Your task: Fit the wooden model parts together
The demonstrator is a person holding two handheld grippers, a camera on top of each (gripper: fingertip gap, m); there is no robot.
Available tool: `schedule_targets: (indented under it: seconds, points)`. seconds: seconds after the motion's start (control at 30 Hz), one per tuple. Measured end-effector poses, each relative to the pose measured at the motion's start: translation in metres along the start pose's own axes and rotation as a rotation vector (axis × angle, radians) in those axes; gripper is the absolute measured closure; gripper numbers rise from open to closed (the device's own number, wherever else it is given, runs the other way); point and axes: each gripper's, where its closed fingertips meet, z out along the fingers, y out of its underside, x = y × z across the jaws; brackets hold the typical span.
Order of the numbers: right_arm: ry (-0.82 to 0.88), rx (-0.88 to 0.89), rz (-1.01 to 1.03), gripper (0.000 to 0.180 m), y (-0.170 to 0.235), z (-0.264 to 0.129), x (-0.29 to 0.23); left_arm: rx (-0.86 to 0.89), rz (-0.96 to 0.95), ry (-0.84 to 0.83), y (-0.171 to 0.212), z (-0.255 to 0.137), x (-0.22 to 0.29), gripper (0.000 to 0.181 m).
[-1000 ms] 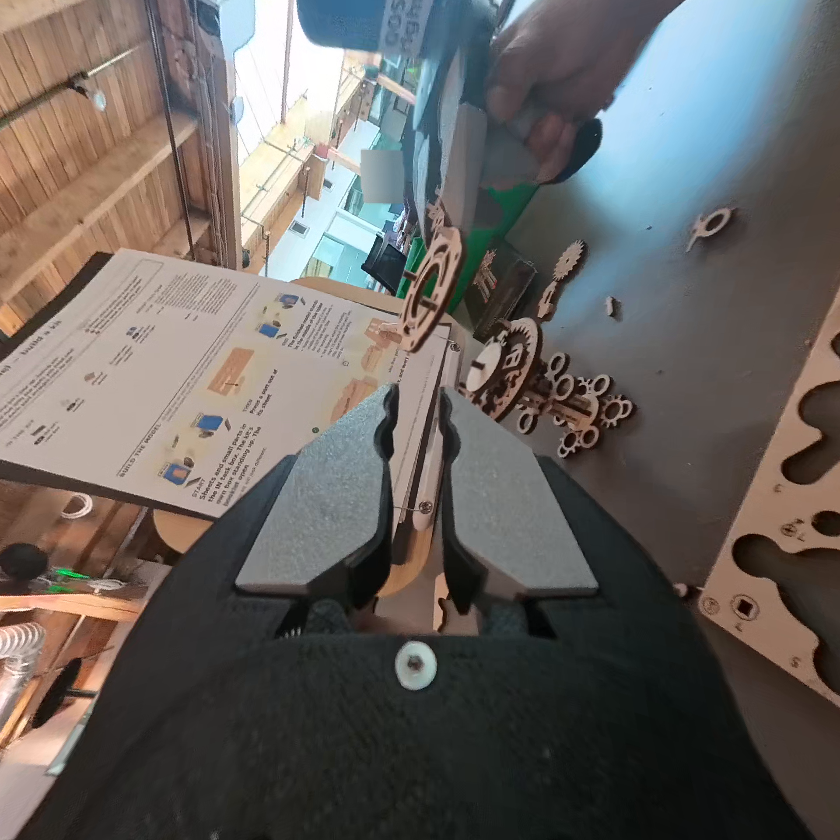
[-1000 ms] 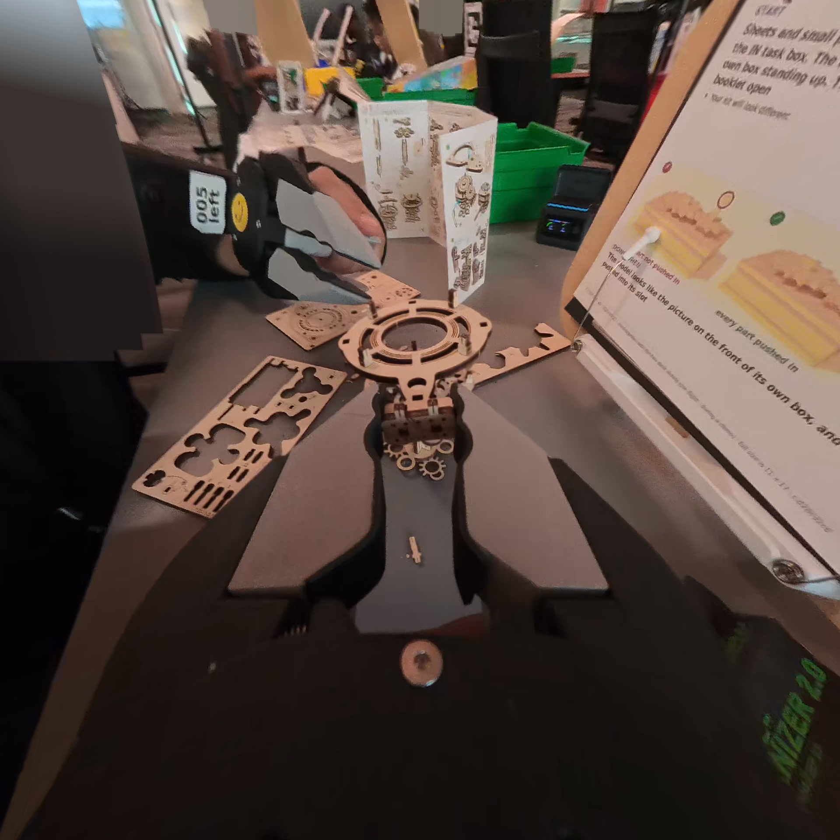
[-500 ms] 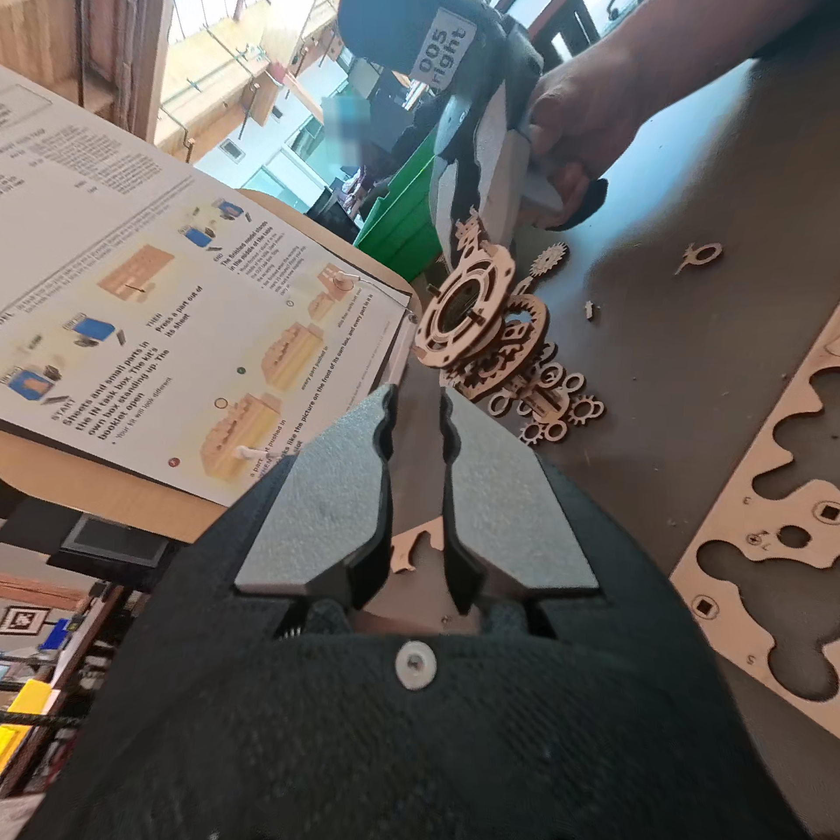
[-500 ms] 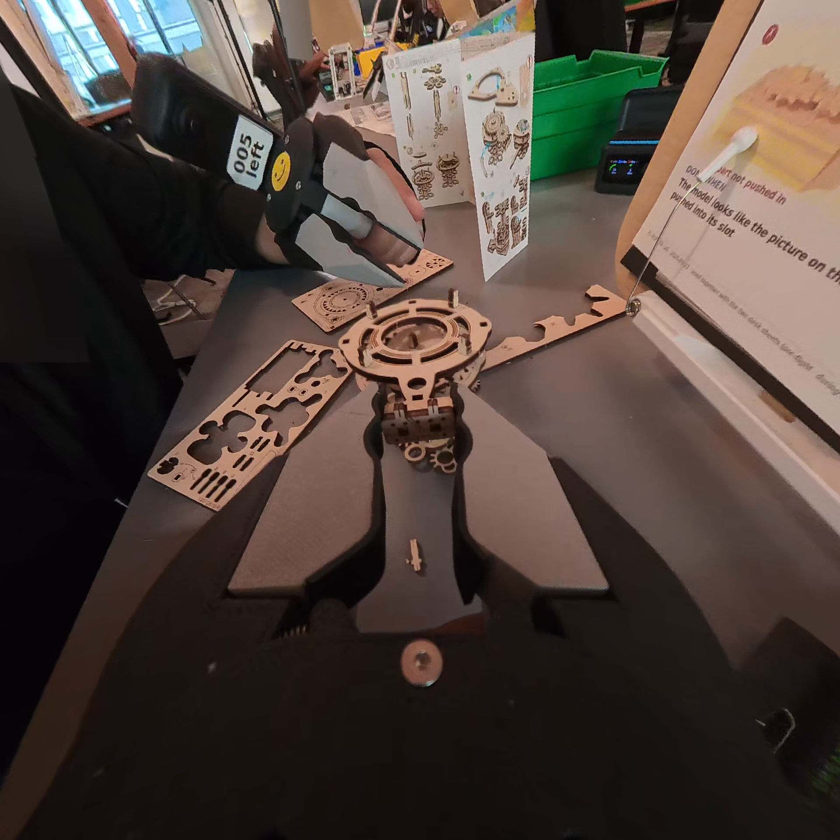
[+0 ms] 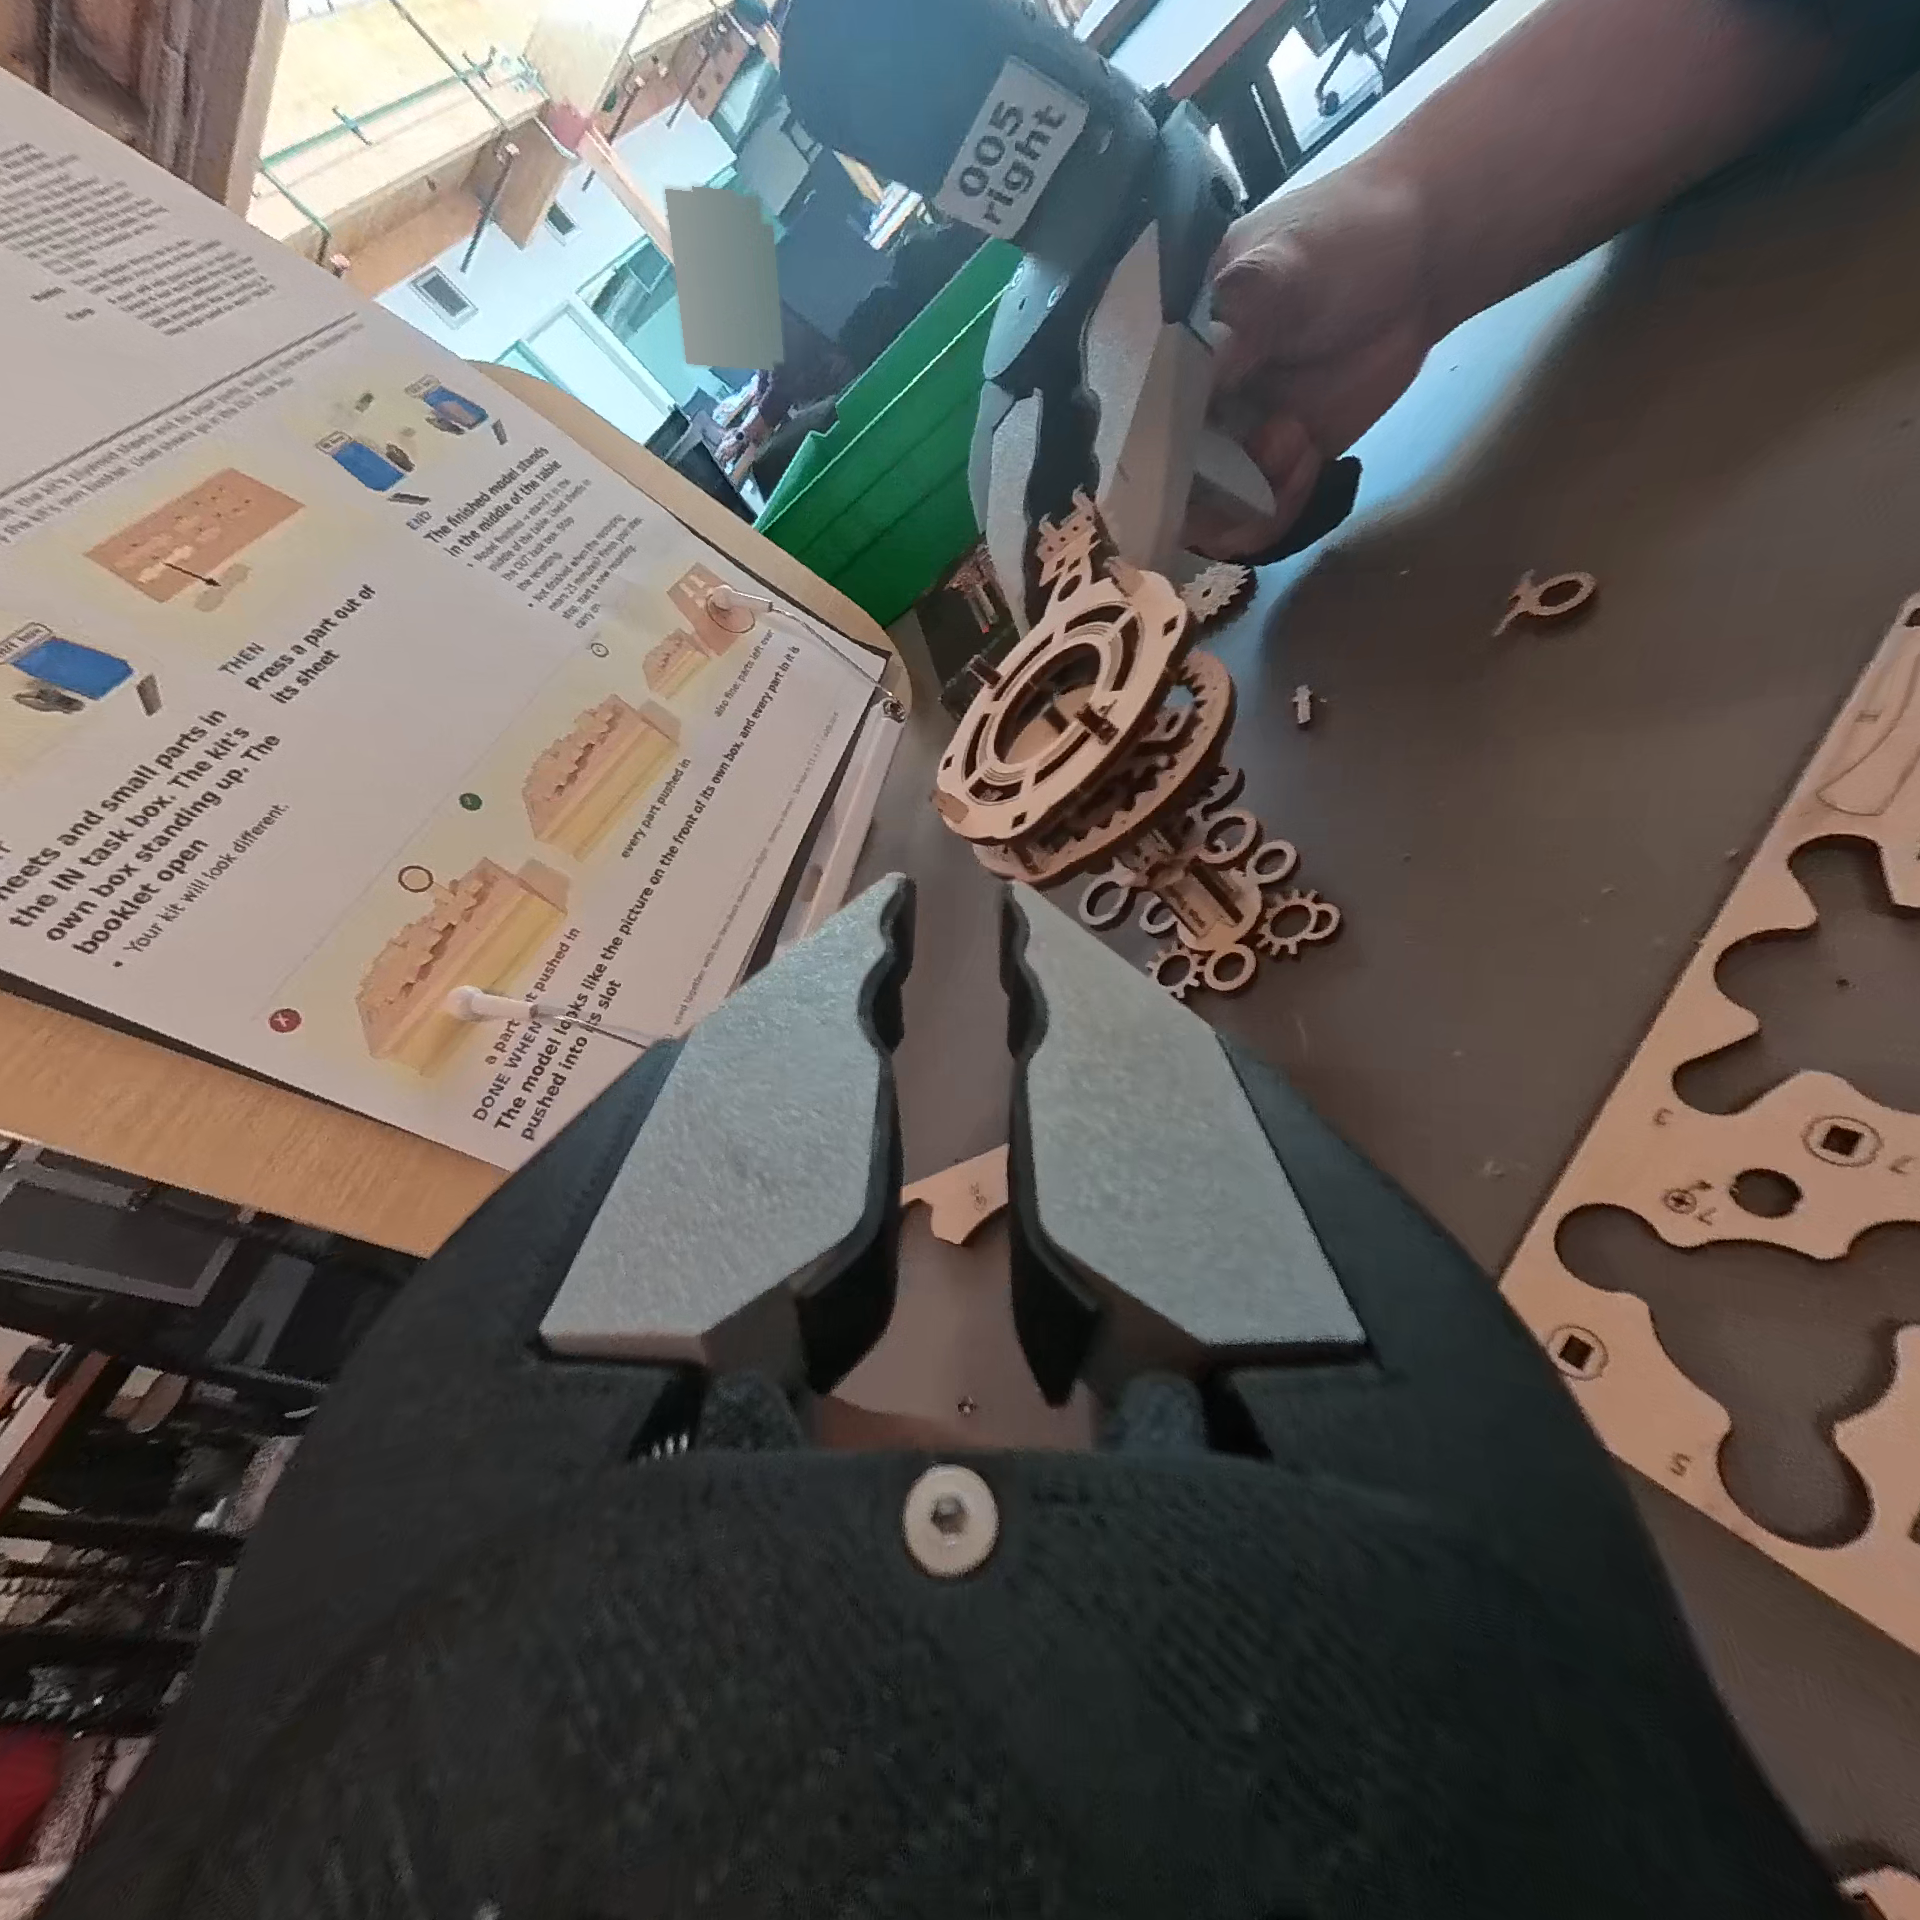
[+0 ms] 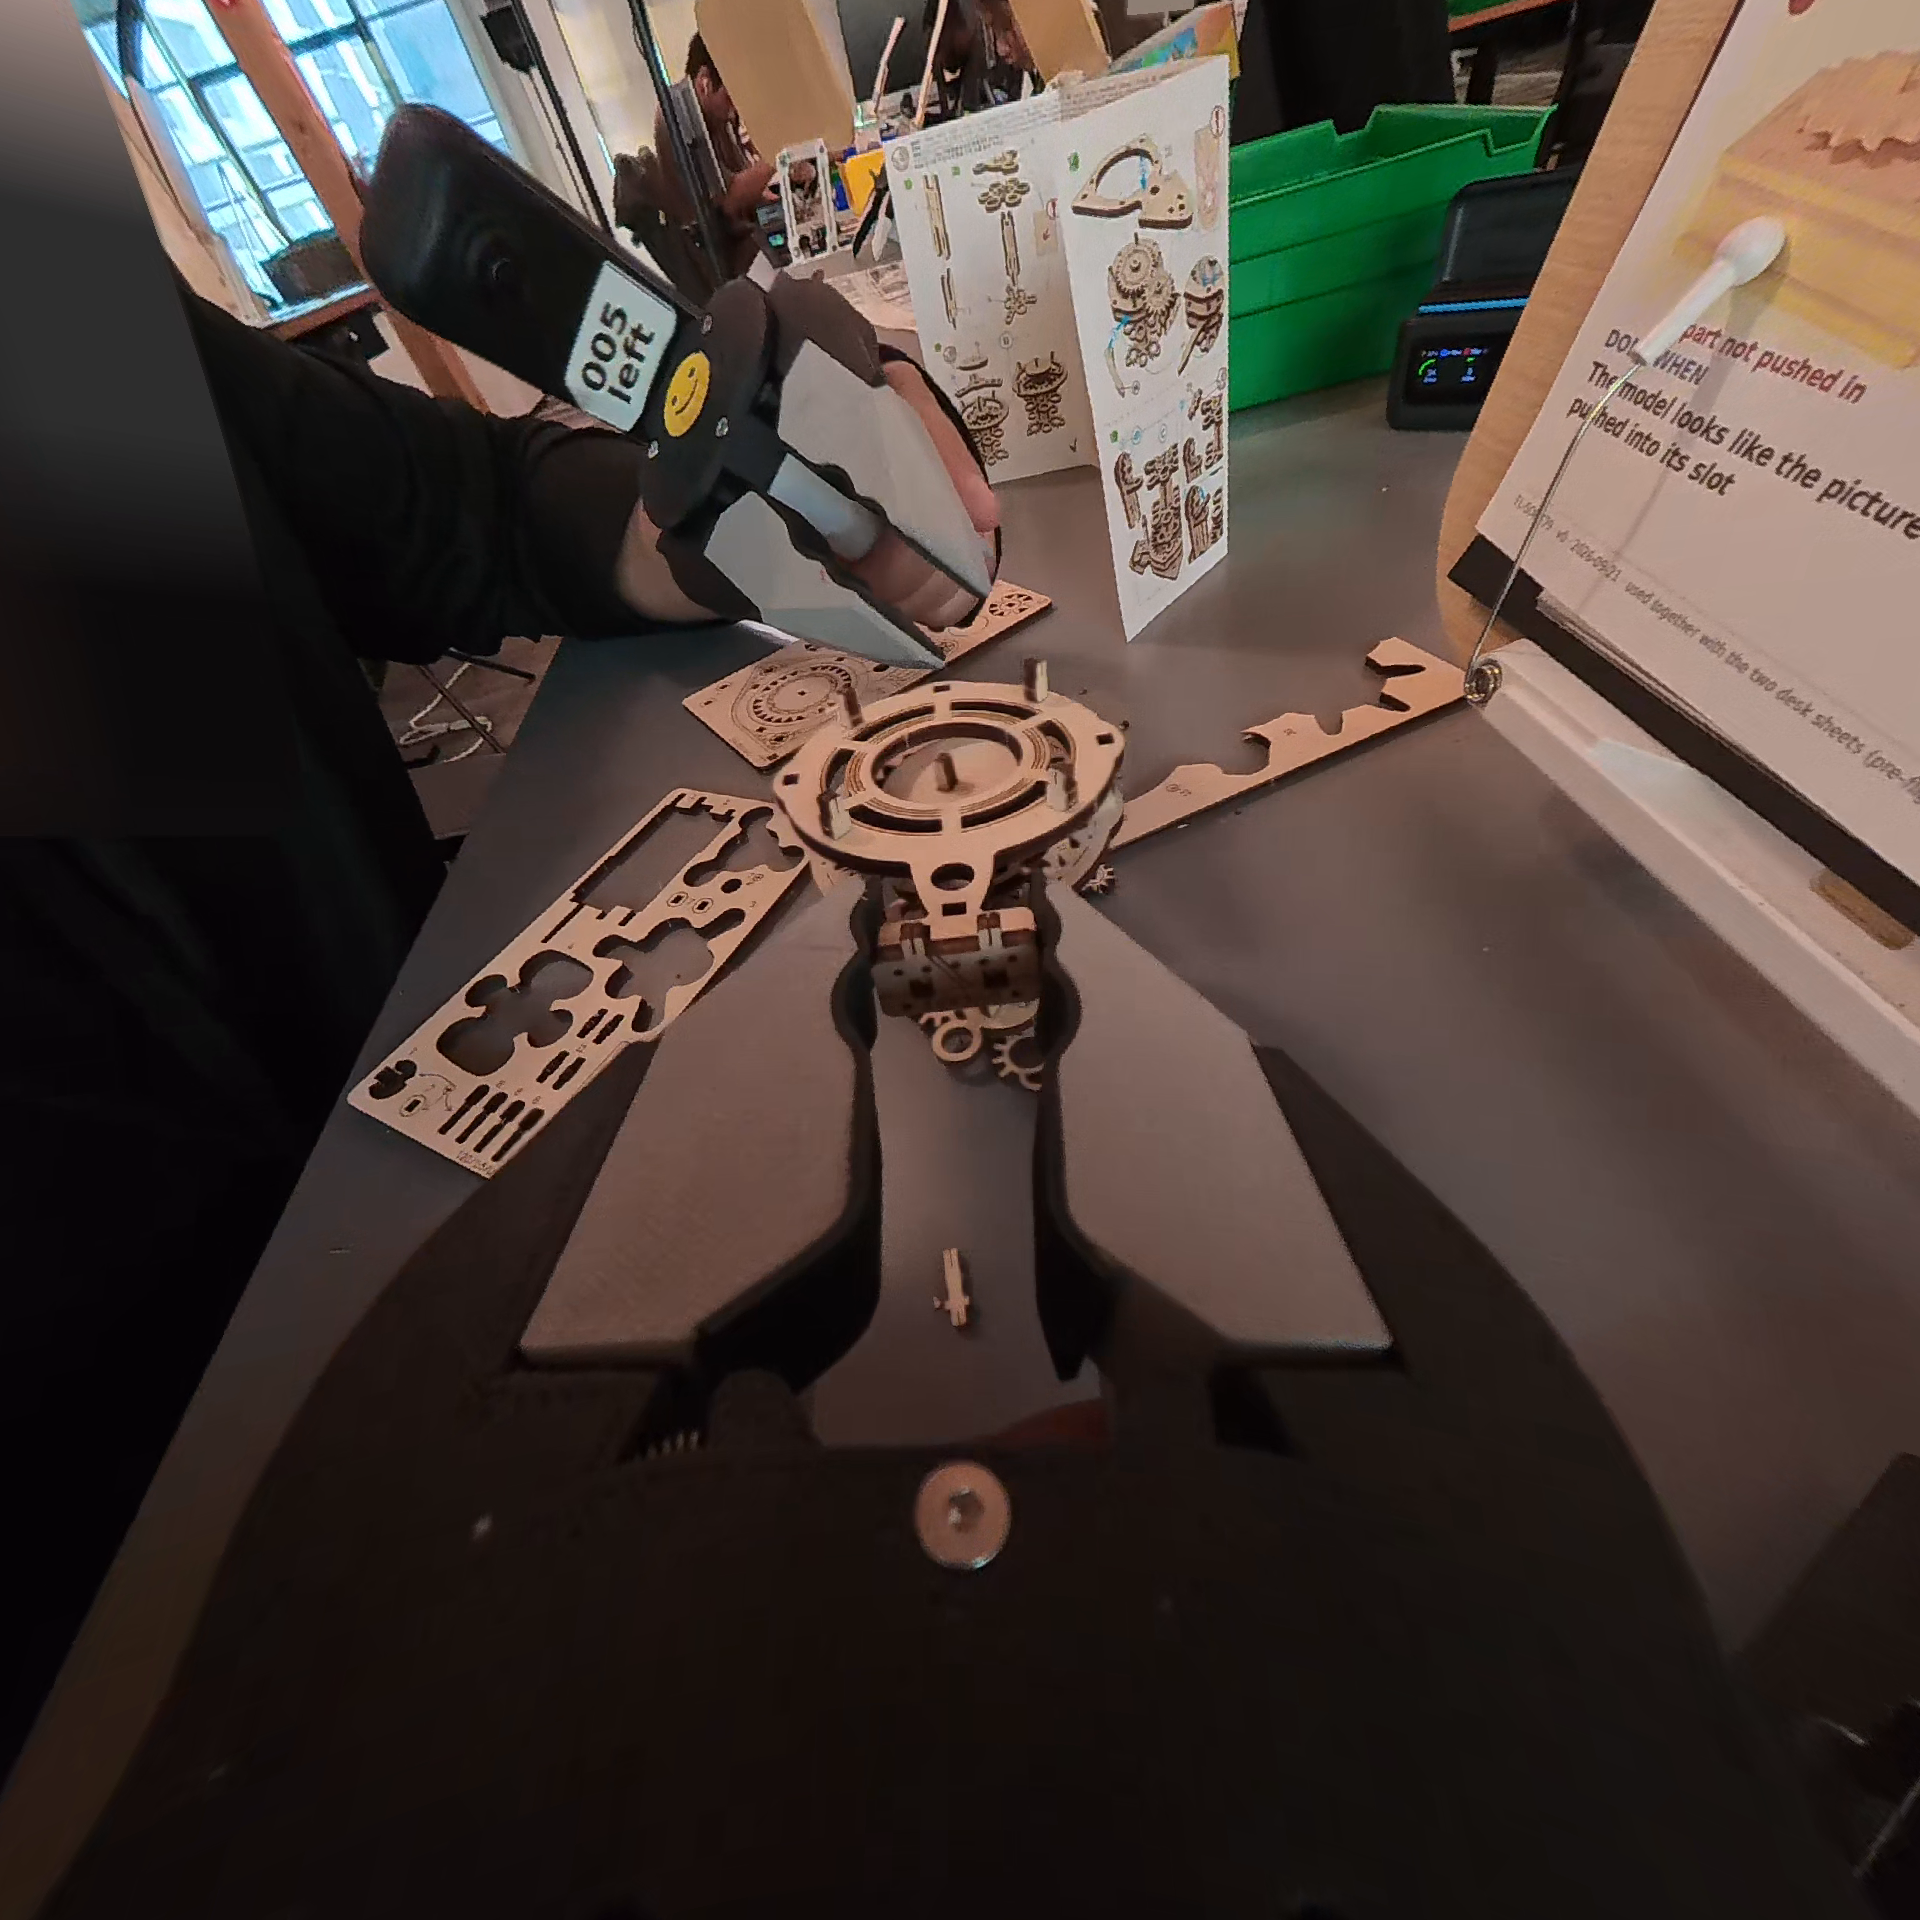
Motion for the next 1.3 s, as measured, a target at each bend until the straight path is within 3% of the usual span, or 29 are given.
schedule_targets:
  seconds: [0.6, 0.93, 1.3]
  points:
    - [0.06, -0.05, -0.096, 0.156, 0.003, 0.003, 0.002, -0.012, -0.008, 0.044, 0.003, 0.007, 0.01, 0.168]
    - [0.042, 0.087, -0.036, 0.156, -0.024, -0.009, 0.001, -0.003, -0.048, 0.034, 0.003, 0.007, 0.005, 0.168]
    - [0.039, 0.023, -0.061, 0.155, -0.008, 0.001, -0.002, 0.004, -0.047, 0.034, 0.001, 0.007, 0.006, 0.168]
